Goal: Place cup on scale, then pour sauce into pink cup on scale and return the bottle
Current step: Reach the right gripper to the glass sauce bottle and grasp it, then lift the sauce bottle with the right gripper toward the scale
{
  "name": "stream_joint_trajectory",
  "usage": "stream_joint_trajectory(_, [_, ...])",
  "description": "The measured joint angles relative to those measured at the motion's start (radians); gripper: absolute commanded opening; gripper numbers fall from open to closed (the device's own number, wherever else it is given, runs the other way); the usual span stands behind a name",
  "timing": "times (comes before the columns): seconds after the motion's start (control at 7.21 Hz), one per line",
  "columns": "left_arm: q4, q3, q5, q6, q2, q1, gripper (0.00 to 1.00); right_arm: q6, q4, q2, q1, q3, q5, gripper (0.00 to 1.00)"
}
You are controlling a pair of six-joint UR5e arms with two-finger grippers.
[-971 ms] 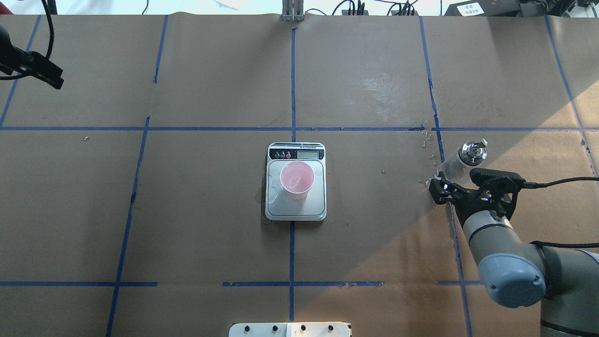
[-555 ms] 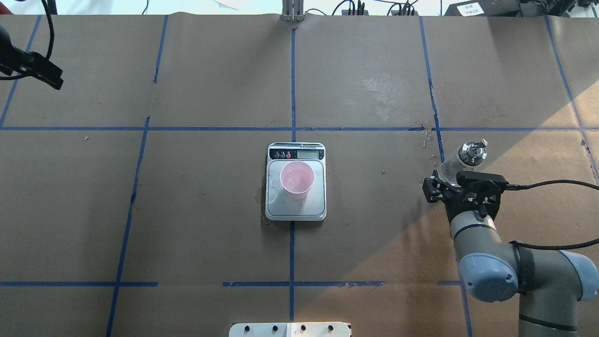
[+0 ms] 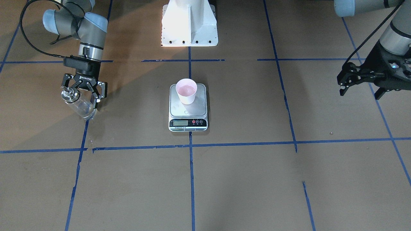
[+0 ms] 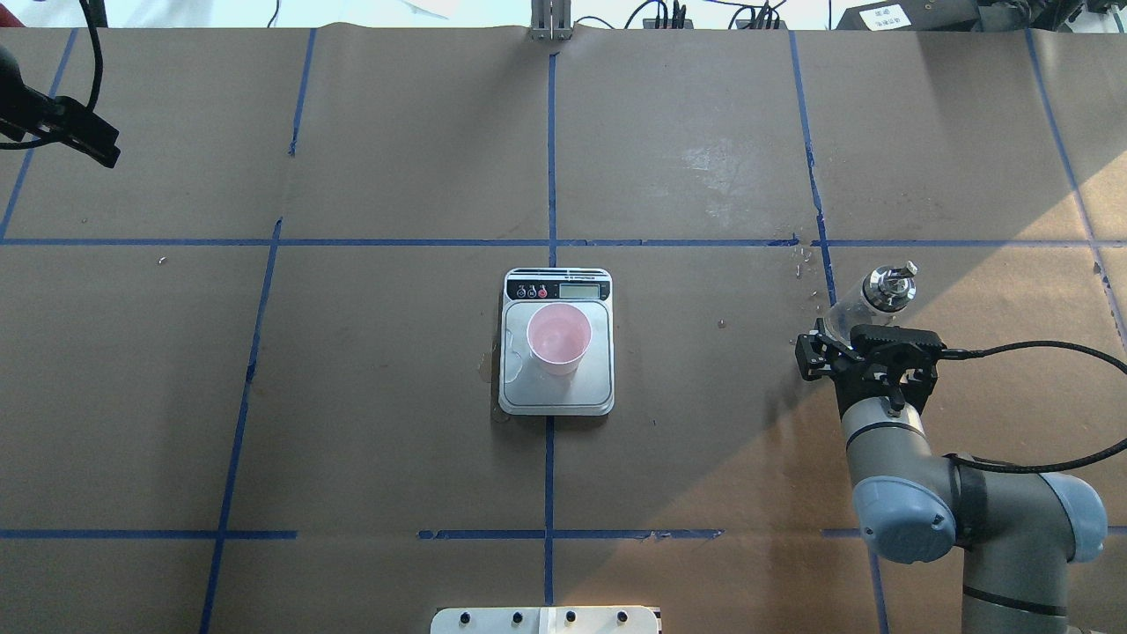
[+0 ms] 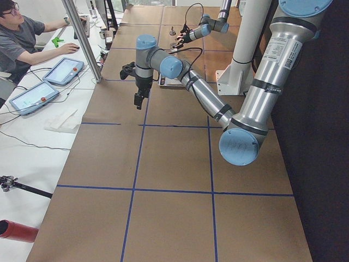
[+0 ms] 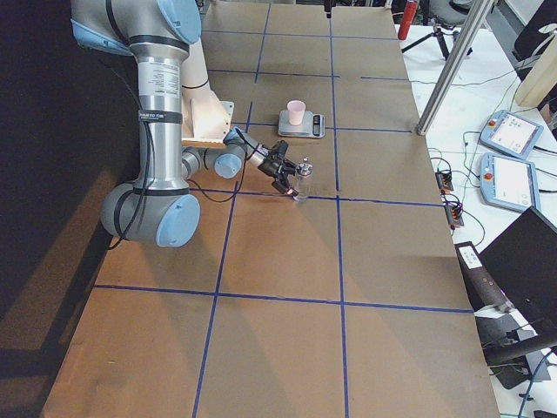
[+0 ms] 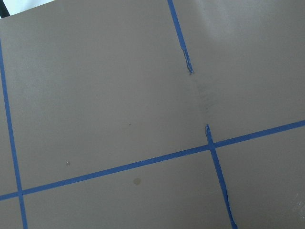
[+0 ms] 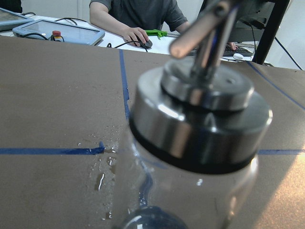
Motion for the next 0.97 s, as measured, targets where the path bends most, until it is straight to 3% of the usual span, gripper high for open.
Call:
stream_joint_trajectory(0.14, [0.0,0.003,0.004,-0.001,-0.002,0.001,1.0,-0.001,0.0,0.003,0.006,-0.008,-0.013,0.98])
stream_joint_trajectory(0.28, [0.0,0.006,0.016,-0.004,-0.005,0.001,1.0,-0.002,0.0,0.013,0.012,-0.016,-0.022,0.73])
stream_joint_trajectory(0.42, [0.0,0.009,0.031,-0.007,-0.007,0.002,1.0,-0.002,-0.001,0.026,0.018,-0.021,-0.026,0.05])
stream_joint_trajectory(0.55, [0.0,0.01,0.038,-0.009,-0.007,0.002,1.0,-0.002,-0.001,0.034,0.025,-0.023,-0.027,0.0])
stream_joint_trajectory(0.97, [-0.001,0.009,0.041,-0.011,-0.009,0.004,1.0,-0.071,0.001,0.048,0.058,-0.006,-0.018,0.0])
